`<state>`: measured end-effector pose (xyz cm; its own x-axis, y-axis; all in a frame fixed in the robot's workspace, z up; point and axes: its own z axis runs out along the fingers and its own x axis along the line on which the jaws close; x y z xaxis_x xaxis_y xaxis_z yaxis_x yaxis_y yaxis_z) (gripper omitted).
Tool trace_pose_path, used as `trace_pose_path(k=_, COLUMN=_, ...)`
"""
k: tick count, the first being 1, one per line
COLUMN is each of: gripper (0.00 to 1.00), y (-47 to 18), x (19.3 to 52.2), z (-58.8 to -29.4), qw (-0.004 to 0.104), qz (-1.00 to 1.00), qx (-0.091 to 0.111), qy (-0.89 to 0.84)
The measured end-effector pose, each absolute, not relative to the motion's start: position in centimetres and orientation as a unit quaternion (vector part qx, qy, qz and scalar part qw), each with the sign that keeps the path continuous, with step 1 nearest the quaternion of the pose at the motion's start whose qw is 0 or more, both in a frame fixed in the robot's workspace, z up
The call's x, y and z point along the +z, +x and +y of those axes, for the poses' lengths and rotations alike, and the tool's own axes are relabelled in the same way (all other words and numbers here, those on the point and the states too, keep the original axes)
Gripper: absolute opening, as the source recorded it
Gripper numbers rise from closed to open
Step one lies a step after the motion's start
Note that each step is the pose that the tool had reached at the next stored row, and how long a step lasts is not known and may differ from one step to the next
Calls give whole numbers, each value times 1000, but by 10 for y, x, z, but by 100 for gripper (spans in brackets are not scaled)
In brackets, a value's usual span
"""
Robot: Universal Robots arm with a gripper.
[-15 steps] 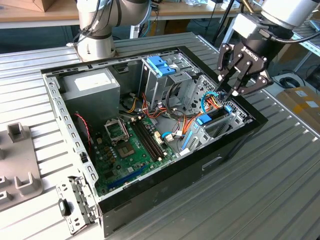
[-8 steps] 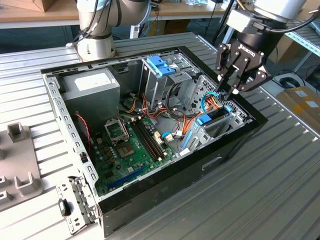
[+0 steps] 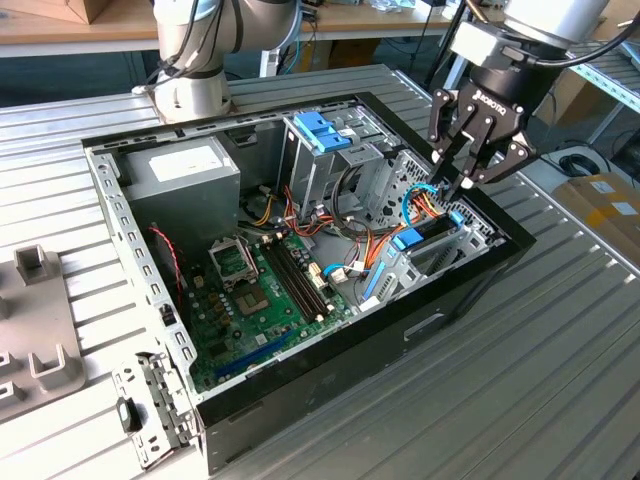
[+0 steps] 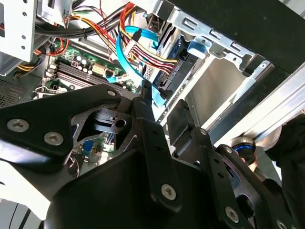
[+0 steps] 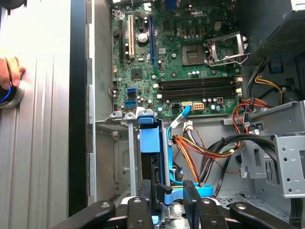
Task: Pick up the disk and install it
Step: 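Insert the first disk wire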
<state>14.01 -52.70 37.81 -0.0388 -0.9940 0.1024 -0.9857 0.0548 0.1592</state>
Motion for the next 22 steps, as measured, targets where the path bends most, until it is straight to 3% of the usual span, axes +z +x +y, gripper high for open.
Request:
trace_pose_path(k=15, gripper=39, y=141, x=376, z=-527, qw=94, qz=-720, qx=-24, qy=687)
trace_pose_path(k=18, gripper=20, y=141, x=375, z=-527, qw=94, qz=-720, qx=-24, qy=687)
trace_pose_path(k=22, gripper=16, y=141, x=375, z=-527, qw=94, qz=-720, qx=-24, qy=687)
